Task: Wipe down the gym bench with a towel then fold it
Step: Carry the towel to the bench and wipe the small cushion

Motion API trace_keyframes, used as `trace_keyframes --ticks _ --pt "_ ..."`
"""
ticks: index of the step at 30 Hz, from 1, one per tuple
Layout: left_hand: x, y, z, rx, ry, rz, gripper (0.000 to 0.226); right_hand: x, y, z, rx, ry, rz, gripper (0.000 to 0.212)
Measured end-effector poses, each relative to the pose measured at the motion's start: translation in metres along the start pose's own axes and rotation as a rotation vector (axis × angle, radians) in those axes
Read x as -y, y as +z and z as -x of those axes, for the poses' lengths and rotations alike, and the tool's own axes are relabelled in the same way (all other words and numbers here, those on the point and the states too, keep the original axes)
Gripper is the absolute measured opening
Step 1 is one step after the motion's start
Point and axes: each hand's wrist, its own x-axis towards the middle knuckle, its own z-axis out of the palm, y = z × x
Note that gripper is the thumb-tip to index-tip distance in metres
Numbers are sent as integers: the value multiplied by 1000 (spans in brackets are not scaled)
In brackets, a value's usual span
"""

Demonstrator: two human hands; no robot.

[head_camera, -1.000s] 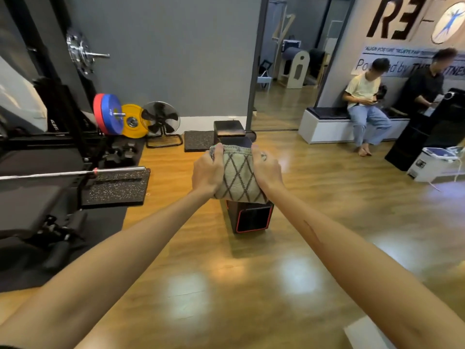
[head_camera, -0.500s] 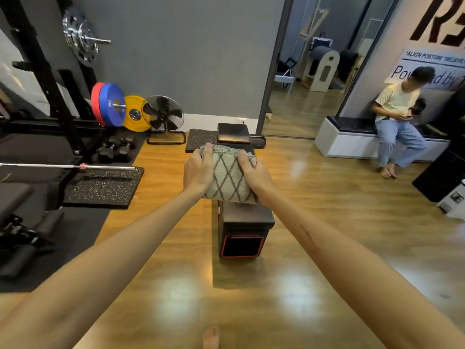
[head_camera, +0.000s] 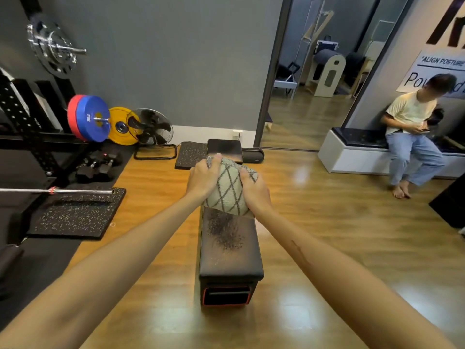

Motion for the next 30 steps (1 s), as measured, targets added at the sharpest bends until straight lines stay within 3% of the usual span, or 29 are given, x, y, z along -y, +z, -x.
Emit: trace_keyframes --ticks 4,8,13,18,20,24,27,30 --pt "-10 61 -41 34 -47 41 46 -22 -31 -74 37 -18 22 51" --pt "-23 131 -83 -76 -91 28 40 -42 -69 -146 87 -65 45 50" --pt "-33 204 -125 -225 -169 50 51 -51 -114 -225 174 -144 59 44" --pt "-54 263 -163 -396 -202 57 54 -65 -135 -293 270 -74 92 89" --pt "-58 284 -187 -437 -213 74 61 -71 -141 -323 303 -48 108 96" --pt "-61 327 -248 -520 -263 146 78 -80 -146 -395 356 -78 200 79" --pt "-66 356 -297 -576 -242 139 67 -75 -146 -450 387 -188 269 55" --pt "-75 381 -344 -587 -143 157 41 -60 -142 -513 442 -187 268 47"
